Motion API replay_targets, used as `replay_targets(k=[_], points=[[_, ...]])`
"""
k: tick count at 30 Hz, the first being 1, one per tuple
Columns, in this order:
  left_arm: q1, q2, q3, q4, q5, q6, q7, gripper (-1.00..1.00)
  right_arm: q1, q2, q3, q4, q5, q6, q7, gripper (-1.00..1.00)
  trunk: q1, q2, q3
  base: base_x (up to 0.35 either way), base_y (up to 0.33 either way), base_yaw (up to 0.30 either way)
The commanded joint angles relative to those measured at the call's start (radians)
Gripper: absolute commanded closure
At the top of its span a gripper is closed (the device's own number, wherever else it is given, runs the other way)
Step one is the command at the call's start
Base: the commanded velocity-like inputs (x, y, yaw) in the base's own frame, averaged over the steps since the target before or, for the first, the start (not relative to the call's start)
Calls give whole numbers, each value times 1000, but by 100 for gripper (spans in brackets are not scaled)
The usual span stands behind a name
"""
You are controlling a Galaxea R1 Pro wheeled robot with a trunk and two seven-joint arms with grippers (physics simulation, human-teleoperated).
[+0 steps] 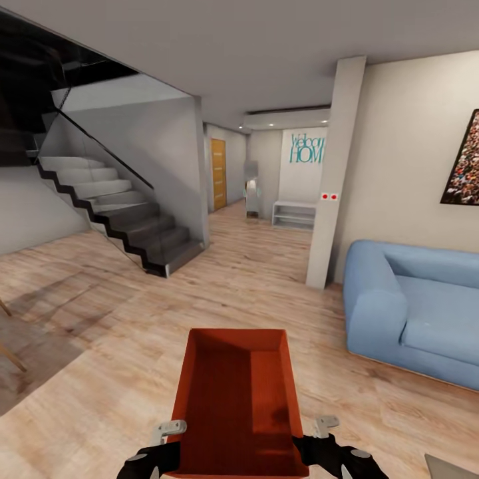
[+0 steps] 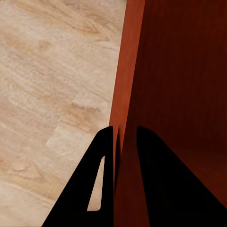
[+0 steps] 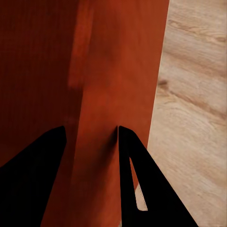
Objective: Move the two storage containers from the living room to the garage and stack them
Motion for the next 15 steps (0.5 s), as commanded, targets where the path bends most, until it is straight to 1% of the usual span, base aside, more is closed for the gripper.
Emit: replay_targets(k=[1, 15], points=[[-1, 1, 12, -4, -14, -44, 6, 100, 0, -2, -5, 0, 0, 8, 24, 100, 1, -1, -2, 330, 0, 0], [-1, 2, 12, -4, -15, -46, 6, 100, 0, -2, -4, 0, 0, 7, 24, 100, 1, -1, -2, 330, 0, 0]])
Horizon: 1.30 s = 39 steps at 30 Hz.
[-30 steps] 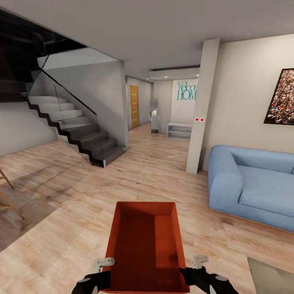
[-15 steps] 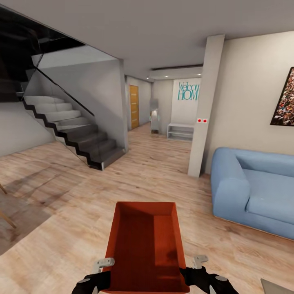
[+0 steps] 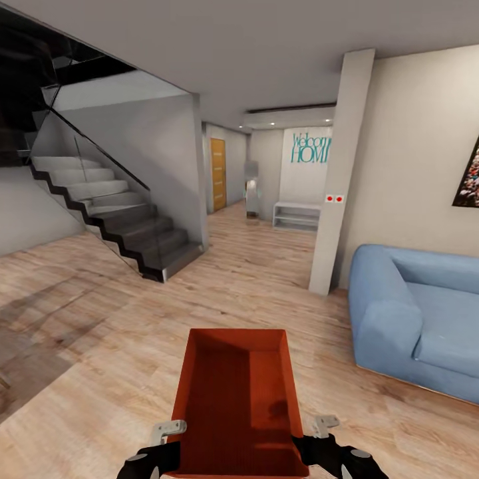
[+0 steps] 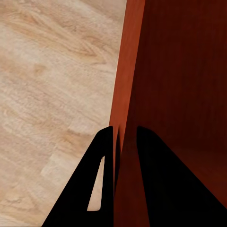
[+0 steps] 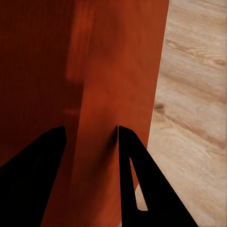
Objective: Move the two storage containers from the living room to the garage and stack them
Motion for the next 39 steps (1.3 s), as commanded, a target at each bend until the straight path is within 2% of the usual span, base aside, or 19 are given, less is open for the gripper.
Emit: replay_targets(k=[1, 8, 39], points=[[-1, 2, 12, -4, -14, -49, 6, 100, 0, -2, -4, 0, 0, 8, 24, 100, 1, -1, -2, 330, 0, 0], [-1, 1, 12, 11, -14, -72, 6, 100, 0, -2, -5, -1, 0, 8, 24, 100, 1, -1, -2, 330, 0, 0], [-1, 0, 10, 18, -14, -73, 6, 100, 0, -2, -5, -1, 1, 8, 26, 100, 1, -1, -2, 330, 0, 0]])
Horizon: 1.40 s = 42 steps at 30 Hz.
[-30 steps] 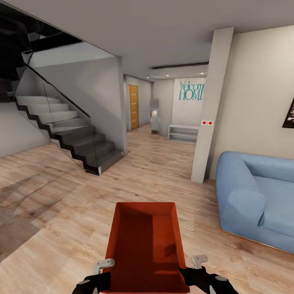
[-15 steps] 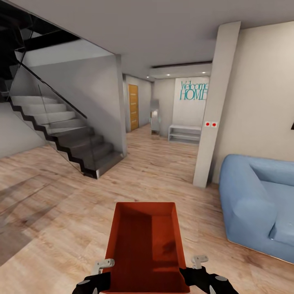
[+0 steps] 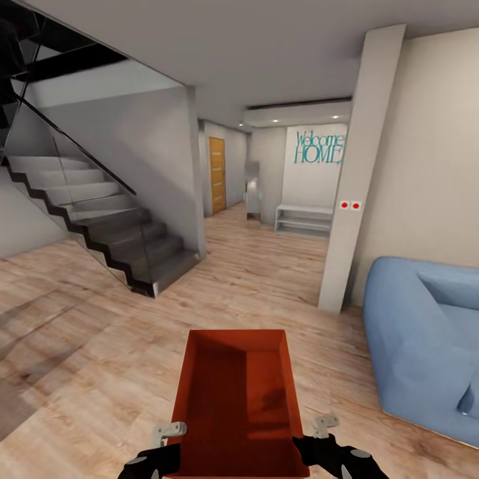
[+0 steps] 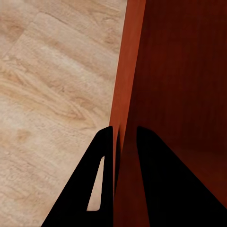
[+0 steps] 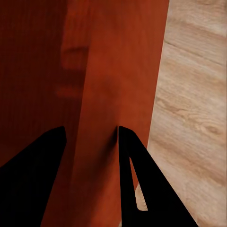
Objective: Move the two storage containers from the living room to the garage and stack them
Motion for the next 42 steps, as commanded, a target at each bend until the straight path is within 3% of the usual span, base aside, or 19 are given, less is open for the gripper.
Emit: replay_targets(k=[1, 42], points=[[0, 0, 5, -4, -22, -51, 7, 100, -1, -1, -7, 0, -8, 7, 28, 100, 1, -1, -2, 330, 0, 0], [0, -1, 4, -3, -22, -50, 7, 100, -1, -1, -5, 0, -8, 7, 28, 100, 1, -1, -2, 330, 0, 0]])
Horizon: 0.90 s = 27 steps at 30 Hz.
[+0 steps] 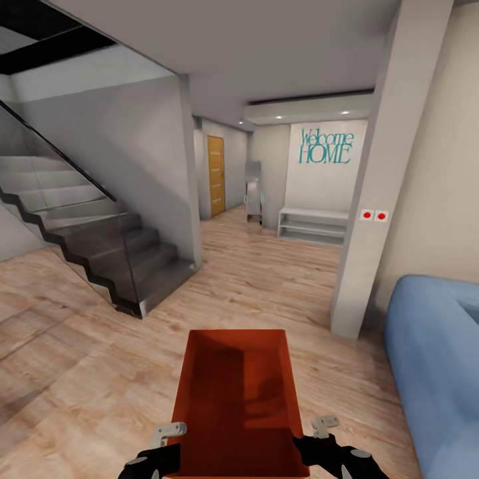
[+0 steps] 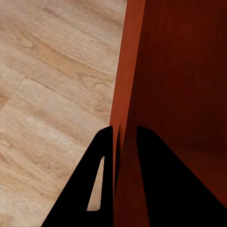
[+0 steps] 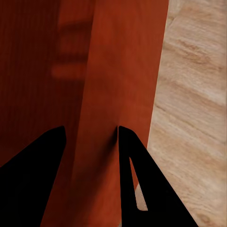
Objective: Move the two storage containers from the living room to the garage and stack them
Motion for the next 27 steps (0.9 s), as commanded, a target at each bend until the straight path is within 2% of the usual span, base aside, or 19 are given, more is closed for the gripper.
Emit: replay_targets(k=[1, 16, 27], points=[[0, 0, 3, -4, -19, -48, 7, 100, -1, -1, -6, 0, -7, 7, 29, 100, 1, -1, -2, 330, 0, 0], [0, 0, 4, -4, -19, -48, 7, 100, -1, -1, -6, 0, -7, 7, 28, 100, 1, -1, -2, 330, 0, -1], [0, 0, 3, -4, -19, -48, 7, 100, -1, -1, -5, 0, -7, 7, 28, 100, 1, -1, -2, 330, 0, -143]])
